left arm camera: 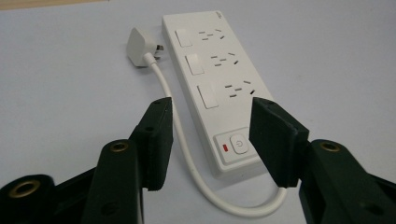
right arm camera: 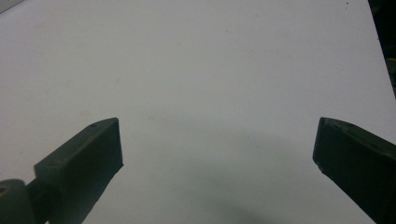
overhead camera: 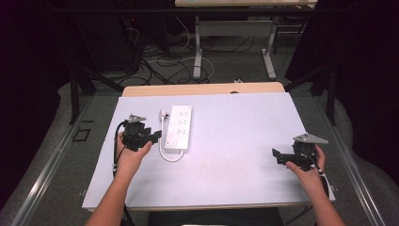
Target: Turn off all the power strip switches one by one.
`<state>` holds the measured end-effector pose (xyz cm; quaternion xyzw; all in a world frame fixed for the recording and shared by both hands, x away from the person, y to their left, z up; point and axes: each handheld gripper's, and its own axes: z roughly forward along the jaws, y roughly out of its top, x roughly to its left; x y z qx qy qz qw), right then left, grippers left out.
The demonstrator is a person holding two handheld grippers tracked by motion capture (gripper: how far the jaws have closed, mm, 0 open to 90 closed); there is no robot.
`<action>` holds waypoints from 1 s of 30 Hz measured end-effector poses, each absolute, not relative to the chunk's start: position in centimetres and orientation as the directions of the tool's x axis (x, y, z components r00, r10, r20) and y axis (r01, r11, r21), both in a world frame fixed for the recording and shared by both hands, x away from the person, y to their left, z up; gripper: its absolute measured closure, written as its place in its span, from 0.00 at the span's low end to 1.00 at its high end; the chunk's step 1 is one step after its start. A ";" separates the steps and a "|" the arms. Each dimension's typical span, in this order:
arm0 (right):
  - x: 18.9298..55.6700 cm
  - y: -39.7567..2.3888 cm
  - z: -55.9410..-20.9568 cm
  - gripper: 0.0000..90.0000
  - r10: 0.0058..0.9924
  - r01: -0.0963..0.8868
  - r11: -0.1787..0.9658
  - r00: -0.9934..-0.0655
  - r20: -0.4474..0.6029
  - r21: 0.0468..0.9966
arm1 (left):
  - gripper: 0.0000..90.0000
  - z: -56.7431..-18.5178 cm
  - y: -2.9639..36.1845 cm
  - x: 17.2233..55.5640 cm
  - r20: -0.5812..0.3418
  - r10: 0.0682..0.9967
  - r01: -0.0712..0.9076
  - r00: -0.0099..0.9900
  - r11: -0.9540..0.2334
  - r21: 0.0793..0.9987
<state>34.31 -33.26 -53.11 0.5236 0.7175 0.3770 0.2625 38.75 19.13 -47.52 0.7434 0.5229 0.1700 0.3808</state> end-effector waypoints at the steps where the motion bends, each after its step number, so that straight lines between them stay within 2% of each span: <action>1: 34.3 -33.2 -53.1 0.01 0.950 0.553 0.160 -0.313 0.025 0.818 | 0.58 -47.5 19.1 38.8 -0.146 0.907 0.648 0.395 -0.163 0.744; 13: 34.4 -33.1 -53.2 0.01 0.949 0.556 0.160 -0.314 0.028 0.816 | 0.75 -47.7 18.4 39.3 -0.142 0.909 0.683 0.392 -0.184 0.707; 20: 34.4 -33.2 -53.2 0.01 0.949 0.556 0.161 -0.314 0.027 0.815 | 0.90 -48.4 17.9 39.7 -0.143 0.914 0.711 0.379 -0.189 0.677; 26: 34.5 -33.2 -53.3 0.01 0.948 0.556 0.164 -0.317 0.025 0.814 | 0.98 -48.8 17.4 40.2 -0.160 0.911 0.735 0.381 -0.193 0.650; 30: 34.4 -33.2 -53.2 0.01 0.950 0.561 0.161 -0.312 0.027 0.812 | 1.00 -49.0 16.9 40.4 -0.163 0.909 0.743 0.384 -0.199 0.639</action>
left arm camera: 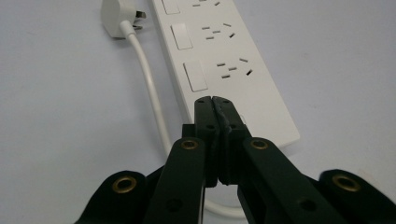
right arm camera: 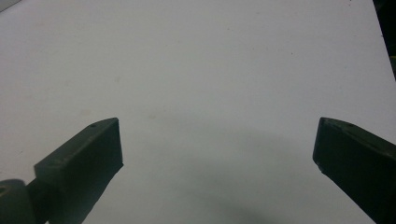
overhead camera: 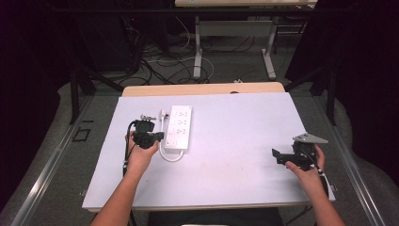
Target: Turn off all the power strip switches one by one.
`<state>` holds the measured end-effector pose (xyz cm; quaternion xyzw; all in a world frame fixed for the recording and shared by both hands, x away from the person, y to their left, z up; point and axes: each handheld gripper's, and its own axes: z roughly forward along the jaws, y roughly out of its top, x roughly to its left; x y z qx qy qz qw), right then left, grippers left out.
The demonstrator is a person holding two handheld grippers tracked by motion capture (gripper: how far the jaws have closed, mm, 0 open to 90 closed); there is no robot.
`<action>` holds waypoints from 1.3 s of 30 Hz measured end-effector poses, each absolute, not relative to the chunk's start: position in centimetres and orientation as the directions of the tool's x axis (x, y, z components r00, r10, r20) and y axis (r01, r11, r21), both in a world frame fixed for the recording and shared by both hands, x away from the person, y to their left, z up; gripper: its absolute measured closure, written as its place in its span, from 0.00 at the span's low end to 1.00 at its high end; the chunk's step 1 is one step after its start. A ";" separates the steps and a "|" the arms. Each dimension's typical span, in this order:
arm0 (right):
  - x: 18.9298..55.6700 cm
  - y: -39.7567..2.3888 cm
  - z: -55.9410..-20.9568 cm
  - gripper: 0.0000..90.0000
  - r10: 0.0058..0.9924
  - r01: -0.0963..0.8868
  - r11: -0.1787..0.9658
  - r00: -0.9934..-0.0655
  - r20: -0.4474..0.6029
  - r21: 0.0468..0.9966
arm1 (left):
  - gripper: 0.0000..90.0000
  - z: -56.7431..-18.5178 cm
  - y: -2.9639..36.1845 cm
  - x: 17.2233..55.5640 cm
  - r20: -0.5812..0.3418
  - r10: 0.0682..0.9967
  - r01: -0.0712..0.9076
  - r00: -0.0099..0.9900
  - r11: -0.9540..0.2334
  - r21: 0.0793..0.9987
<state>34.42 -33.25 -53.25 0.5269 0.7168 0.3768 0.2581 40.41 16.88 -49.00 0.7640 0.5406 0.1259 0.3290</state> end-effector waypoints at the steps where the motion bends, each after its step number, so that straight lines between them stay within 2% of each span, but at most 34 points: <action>1: 34.4 -33.3 -53.3 0.01 0.949 0.558 0.158 -0.313 0.030 0.814 | 1.00 -49.1 16.7 40.5 -0.163 0.909 0.743 0.385 -0.200 0.638; 39: 34.4 -33.3 -53.2 0.01 0.947 0.578 0.184 -0.322 0.016 0.795 | 1.00 -51.7 14.1 42.0 -0.170 0.909 0.807 0.380 -0.237 0.541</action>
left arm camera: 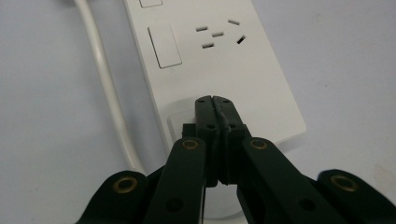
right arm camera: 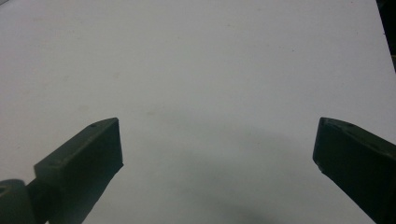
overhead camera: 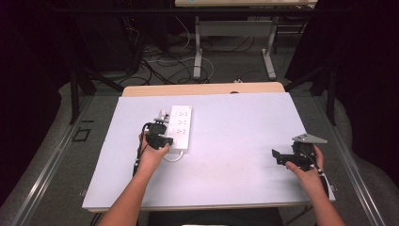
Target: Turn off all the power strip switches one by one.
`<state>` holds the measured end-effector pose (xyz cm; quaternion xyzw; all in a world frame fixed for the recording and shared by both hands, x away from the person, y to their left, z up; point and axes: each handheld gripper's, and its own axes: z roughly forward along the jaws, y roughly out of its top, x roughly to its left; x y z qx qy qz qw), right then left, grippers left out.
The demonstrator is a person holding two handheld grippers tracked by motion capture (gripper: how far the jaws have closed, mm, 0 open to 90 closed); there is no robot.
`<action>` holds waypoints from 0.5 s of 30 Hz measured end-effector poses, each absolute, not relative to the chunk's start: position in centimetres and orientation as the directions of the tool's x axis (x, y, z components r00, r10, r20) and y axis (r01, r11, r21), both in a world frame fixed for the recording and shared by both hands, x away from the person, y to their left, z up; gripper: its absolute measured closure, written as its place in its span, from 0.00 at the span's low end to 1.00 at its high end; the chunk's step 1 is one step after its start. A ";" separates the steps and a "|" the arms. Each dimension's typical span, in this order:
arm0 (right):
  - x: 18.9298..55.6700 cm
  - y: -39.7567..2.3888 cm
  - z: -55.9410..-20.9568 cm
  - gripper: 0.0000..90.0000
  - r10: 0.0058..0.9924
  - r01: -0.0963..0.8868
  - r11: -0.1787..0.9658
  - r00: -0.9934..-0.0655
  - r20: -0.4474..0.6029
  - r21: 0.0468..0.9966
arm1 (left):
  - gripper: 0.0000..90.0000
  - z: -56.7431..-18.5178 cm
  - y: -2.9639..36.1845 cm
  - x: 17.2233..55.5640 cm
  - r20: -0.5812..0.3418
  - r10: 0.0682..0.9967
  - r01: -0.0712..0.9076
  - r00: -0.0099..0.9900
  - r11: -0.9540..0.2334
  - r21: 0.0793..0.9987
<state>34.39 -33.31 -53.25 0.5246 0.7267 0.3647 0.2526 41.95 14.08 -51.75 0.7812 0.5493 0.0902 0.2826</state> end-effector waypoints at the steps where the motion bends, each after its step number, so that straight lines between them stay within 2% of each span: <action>1: 34.5 -33.2 -53.4 0.01 0.946 0.563 0.175 -0.322 0.020 0.808 | 1.00 -51.7 14.1 42.0 -0.166 0.910 0.807 0.381 -0.240 0.540; 7: 34.5 -33.2 -53.4 0.01 0.946 0.563 0.179 -0.324 0.017 0.807 | 1.00 -51.9 14.2 42.1 -0.171 0.910 0.812 0.377 -0.236 0.534; 15: 34.5 -33.1 -53.4 0.01 0.948 0.567 0.177 -0.319 0.017 0.804 | 1.00 -51.8 13.5 42.1 -0.103 0.914 0.799 0.392 -0.283 0.531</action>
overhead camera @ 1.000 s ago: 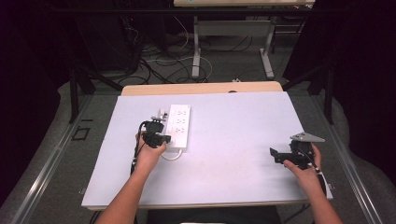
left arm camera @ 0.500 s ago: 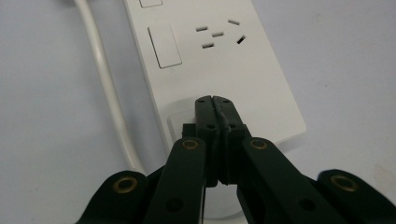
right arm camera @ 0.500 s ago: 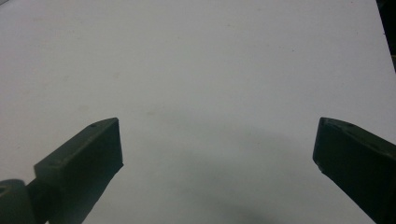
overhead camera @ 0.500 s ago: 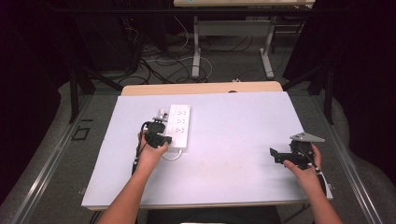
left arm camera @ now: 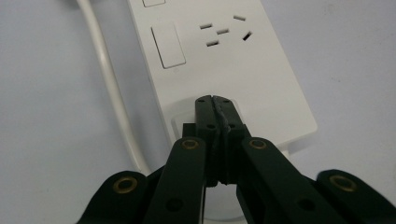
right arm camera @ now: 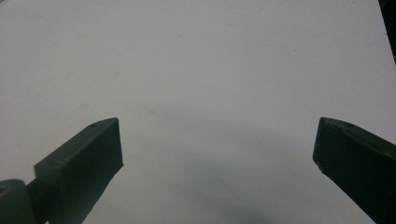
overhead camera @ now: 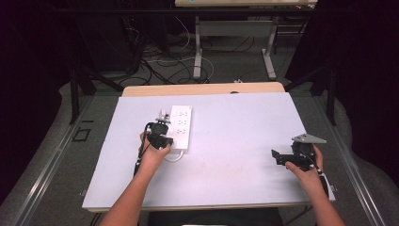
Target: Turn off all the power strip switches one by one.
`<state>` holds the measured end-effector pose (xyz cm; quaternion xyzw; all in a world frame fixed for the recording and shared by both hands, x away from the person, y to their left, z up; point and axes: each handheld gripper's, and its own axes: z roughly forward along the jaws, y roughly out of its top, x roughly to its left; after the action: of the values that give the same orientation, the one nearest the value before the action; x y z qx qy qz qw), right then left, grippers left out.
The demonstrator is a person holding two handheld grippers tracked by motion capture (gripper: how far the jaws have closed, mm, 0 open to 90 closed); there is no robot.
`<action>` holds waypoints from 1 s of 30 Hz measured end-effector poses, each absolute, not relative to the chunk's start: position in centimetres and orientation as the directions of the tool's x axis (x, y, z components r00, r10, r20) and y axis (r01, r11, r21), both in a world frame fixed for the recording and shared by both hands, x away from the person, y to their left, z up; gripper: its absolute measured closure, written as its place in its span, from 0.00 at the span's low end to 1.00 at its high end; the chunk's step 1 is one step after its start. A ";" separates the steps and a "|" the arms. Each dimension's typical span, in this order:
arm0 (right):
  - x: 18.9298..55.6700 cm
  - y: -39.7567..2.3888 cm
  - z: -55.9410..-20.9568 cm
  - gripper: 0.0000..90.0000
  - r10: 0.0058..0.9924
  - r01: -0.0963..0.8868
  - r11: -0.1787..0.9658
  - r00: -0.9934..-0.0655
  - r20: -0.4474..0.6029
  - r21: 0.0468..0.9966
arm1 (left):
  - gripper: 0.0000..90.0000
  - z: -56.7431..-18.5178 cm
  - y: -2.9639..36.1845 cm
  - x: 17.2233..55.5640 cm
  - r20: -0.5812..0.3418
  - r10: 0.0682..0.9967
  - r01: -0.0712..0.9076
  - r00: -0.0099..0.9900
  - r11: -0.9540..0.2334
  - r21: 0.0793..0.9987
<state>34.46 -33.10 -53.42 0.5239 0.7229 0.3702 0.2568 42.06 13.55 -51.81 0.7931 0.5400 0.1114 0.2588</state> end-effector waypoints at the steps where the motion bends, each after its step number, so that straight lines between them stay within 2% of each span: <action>1: 34.4 -33.1 -53.4 0.01 0.947 0.566 0.179 -0.321 0.016 0.805 | 1.00 -51.8 13.5 42.1 -0.101 0.913 0.799 0.394 -0.287 0.529; 5: 34.4 -33.1 -53.4 0.01 0.947 0.565 0.179 -0.321 0.015 0.805 | 1.00 -51.8 13.3 42.1 -0.094 0.911 0.797 0.402 -0.298 0.526; 11: 34.4 -33.1 -53.3 0.01 0.949 0.562 0.171 -0.314 0.017 0.810 | 1.00 -51.6 13.7 42.2 -0.143 0.916 0.814 0.374 -0.251 0.525; 30: 34.5 -33.2 -53.4 0.01 0.947 0.564 0.168 -0.320 0.026 0.808 | 1.00 -50.5 14.0 43.3 -0.186 0.916 0.812 0.355 -0.204 0.547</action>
<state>34.51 -33.24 -53.37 0.5246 0.7203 0.3754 0.2550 43.33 13.99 -50.55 0.7706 0.5607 0.0901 0.2893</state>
